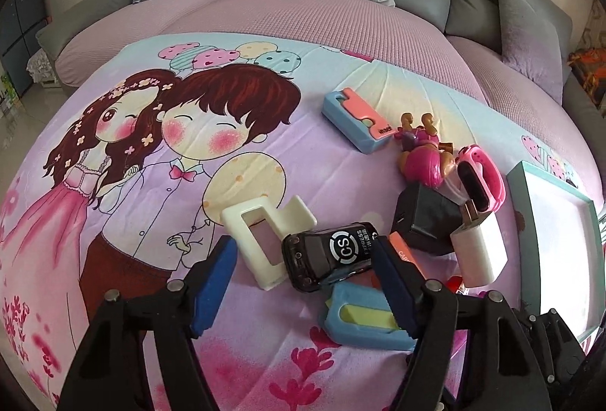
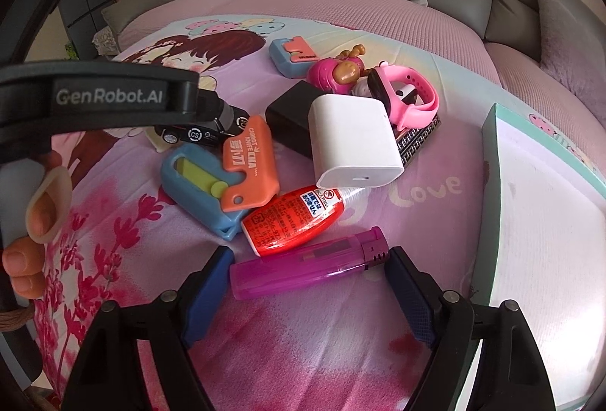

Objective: Organize rigid objects
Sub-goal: 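Lower the right tool onto the pink lighter and close its fingers, then grasp the black toy car with the left tool while the right tool holds the lighter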

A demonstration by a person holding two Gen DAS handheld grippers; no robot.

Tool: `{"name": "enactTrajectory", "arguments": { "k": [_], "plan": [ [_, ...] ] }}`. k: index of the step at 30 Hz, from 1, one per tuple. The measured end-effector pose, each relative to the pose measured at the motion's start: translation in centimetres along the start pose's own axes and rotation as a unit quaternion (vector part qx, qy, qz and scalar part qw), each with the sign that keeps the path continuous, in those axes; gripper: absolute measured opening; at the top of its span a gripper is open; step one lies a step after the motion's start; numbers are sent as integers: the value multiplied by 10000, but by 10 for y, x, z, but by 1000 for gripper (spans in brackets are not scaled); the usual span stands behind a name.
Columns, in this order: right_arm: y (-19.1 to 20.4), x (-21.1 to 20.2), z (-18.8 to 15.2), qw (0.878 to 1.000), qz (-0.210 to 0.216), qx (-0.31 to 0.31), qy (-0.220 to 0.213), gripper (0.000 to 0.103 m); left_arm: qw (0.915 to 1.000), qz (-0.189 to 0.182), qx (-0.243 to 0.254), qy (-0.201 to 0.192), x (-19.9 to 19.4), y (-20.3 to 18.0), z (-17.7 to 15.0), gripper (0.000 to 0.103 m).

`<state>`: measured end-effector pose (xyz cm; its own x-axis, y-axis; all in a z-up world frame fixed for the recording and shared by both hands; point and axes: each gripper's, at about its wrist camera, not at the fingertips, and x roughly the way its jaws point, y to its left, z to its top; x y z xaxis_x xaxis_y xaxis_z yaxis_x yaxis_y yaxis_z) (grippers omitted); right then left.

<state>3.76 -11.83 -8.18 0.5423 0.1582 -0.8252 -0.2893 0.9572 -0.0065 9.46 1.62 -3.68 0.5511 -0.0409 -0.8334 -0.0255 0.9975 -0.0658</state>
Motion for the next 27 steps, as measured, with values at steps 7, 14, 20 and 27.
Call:
{"name": "enactTrajectory", "arguments": {
  "k": [7,14,20,27],
  "plan": [
    [0,1,1,10000,1,4,-2,84,9993,-140,319,-137,-5,-12,-2,46],
    [-2,0,2,9999,38,91,-30,84,9979,-456,172,-428,-19,-6,-1,32],
    [-4,-8,3,9997,69,138,-181,84,9963,-662,78,-550,-27,-4,1,28],
    [-7,-26,5,9984,105,250,-494,84,9929,-792,-38,-887,-50,1,6,28]
  ]
}}
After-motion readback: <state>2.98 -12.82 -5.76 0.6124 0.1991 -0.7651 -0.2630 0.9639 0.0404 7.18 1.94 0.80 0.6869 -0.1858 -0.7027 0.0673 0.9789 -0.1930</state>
